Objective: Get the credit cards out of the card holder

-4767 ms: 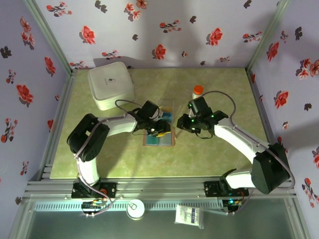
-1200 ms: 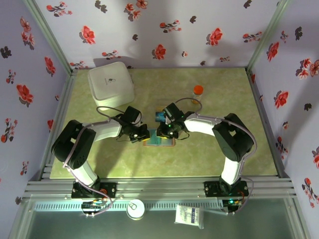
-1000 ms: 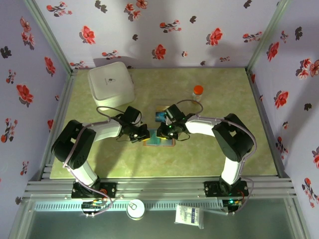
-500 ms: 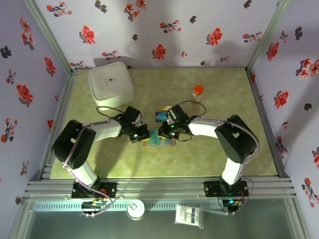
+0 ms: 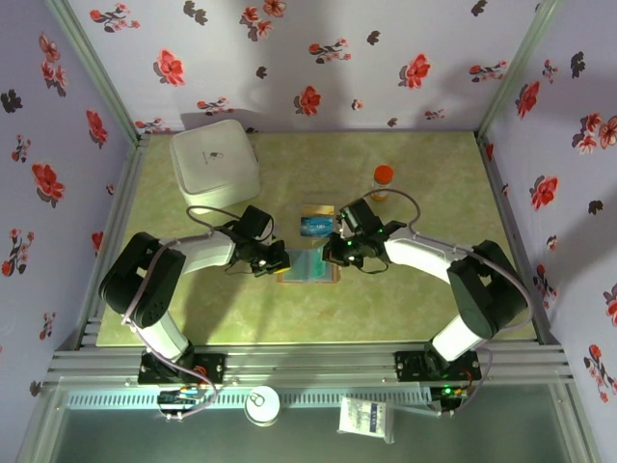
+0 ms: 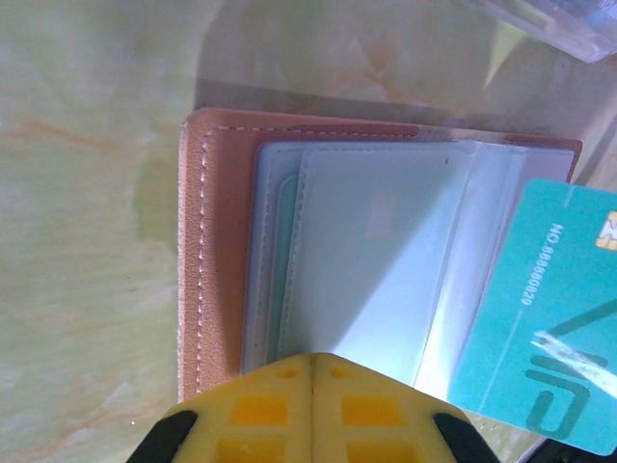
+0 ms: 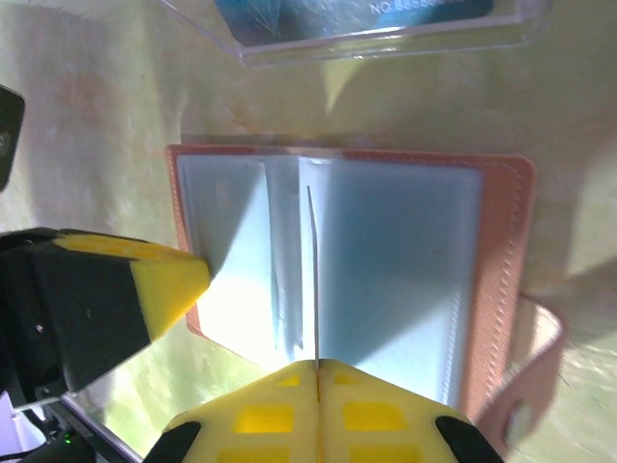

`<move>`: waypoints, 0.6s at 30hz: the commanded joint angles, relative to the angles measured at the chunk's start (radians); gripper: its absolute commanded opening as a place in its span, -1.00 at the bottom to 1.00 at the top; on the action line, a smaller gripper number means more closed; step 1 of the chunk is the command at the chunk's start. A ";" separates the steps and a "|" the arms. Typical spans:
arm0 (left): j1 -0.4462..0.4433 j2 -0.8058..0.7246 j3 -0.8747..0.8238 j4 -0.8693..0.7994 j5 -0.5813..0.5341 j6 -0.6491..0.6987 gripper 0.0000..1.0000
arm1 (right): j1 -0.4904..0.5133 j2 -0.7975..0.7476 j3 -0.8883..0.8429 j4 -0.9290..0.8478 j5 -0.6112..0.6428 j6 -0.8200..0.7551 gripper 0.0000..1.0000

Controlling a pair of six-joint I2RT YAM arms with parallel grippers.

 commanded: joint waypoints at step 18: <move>-0.006 -0.104 0.050 -0.034 -0.016 -0.010 -0.99 | -0.007 -0.038 0.239 -0.286 0.118 -0.299 -0.92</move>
